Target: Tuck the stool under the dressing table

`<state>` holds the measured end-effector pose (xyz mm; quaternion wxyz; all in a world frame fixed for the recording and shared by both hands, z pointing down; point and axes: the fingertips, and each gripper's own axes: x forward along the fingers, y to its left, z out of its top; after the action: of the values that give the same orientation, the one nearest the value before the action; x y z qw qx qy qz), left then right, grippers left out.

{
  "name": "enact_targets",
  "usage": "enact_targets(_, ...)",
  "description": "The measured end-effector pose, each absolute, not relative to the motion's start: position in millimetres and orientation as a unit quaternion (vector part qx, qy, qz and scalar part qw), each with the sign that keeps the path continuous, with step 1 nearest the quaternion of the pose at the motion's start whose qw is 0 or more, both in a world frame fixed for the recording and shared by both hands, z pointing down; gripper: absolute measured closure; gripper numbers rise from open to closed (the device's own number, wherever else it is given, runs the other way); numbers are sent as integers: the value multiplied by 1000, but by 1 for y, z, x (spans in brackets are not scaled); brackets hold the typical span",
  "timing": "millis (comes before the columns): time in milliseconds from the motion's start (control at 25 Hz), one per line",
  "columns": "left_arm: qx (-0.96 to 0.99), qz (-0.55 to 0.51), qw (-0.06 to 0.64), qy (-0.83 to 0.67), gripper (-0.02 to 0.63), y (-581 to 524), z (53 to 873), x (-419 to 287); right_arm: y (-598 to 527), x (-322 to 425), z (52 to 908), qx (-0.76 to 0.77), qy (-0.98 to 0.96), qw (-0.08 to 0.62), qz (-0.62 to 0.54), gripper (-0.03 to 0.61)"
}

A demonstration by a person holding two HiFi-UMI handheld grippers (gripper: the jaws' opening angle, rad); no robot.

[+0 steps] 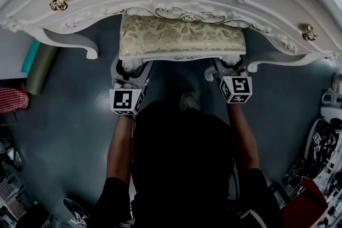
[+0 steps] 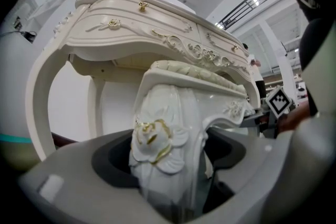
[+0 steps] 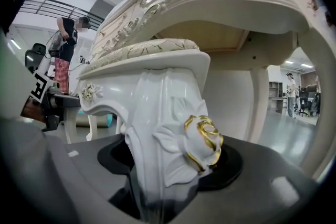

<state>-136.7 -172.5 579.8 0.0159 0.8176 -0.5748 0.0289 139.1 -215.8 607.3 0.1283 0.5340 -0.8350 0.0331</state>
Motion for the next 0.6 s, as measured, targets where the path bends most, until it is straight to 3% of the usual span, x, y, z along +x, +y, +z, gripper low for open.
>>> enact_targets(600, 821, 25, 8, -570, 236, -208, 585, -124, -248, 152, 611, 540, -832, 126, 30, 247)
